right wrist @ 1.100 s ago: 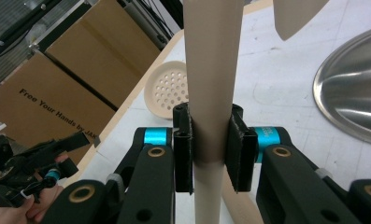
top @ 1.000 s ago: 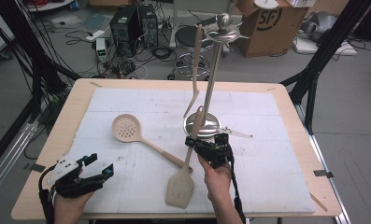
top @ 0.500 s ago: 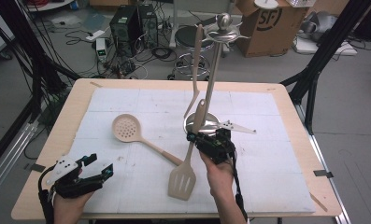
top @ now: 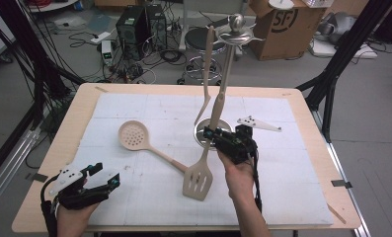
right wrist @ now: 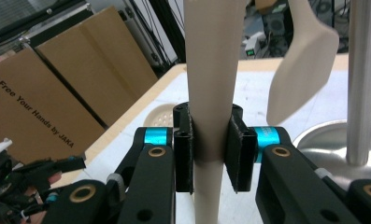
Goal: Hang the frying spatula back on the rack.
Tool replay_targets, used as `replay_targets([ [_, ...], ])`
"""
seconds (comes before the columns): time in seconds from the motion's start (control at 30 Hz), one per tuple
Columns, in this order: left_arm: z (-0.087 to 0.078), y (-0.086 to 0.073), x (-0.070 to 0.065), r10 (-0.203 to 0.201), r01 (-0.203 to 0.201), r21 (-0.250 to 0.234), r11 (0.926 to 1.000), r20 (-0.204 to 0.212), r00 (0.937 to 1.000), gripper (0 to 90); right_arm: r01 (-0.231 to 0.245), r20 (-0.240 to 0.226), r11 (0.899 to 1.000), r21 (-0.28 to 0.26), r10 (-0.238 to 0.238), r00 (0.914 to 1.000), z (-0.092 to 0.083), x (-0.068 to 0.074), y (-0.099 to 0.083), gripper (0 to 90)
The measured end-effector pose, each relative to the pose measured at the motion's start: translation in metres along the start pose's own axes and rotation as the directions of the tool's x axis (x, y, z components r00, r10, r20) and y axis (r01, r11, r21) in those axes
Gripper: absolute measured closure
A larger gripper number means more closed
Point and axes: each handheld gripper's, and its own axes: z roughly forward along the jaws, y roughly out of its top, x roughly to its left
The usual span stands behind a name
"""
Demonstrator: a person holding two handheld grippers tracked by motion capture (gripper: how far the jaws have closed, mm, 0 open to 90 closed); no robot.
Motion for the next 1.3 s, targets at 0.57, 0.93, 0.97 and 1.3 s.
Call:
replay_targets([
  [0.57,-0.001,0.000,0.000,0.000,0.000,0.002,1.0000,-0.002,1.0000,23.8,0.045,-0.003,0.994,-0.104,-0.046,0.9989,-0.006,0.005,0.016,76.0],
  [0.93,-0.001,-0.001,0.001,-0.003,0.003,-0.001,1.0000,-0.003,1.0000,23.8,0.077,0.002,0.985,-0.154,-0.078,0.9970,-0.006,0.011,0.034,76.0],
  [0.97,-0.001,-0.001,0.001,-0.004,0.004,-0.001,1.0000,-0.004,1.0000,23.8,0.083,0.005,0.984,-0.157,-0.083,0.9965,-0.006,0.011,0.036,76.0],
  [1.3,-0.002,-0.001,0.002,-0.005,0.005,0.000,1.0000,-0.006,1.0000,23.8,0.113,0.020,0.971,-0.211,-0.111,0.9936,-0.008,0.011,0.053,76.0],
])
